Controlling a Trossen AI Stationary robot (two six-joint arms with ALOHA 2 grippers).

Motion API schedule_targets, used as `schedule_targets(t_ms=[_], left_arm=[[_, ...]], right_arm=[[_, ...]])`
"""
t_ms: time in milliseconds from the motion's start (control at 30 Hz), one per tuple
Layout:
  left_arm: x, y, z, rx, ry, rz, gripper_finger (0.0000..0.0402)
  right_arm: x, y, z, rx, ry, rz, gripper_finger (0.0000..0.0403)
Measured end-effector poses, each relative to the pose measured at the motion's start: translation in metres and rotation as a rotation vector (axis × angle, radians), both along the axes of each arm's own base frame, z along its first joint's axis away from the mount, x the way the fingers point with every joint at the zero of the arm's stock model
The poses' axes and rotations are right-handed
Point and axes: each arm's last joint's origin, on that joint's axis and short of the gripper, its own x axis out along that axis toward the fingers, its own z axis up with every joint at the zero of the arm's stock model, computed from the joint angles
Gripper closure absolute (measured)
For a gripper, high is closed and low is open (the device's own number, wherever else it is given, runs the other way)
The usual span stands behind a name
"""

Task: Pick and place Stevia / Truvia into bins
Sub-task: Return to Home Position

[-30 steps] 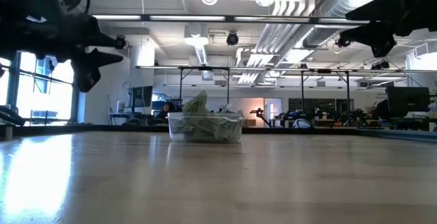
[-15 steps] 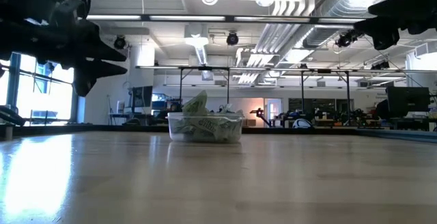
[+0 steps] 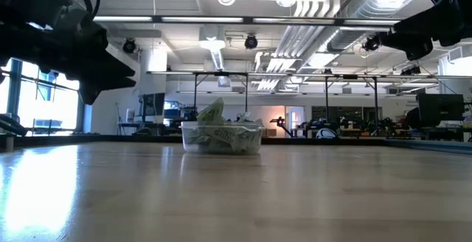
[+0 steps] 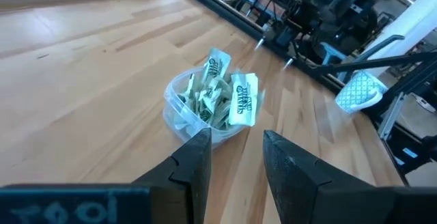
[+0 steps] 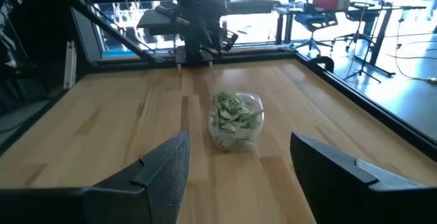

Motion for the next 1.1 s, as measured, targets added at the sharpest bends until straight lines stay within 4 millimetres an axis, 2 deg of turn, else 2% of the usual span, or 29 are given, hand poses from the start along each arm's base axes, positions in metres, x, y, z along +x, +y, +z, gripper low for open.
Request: schedule_targets(t_ms=[1100], left_arm=[[0.0, 0.0, -0.0002, -0.002, 0.001, 0.0, 0.0236]], right_arm=[[-0.0002, 0.0004, -0.0017, -0.009, 0.018, 0.016, 0.016]])
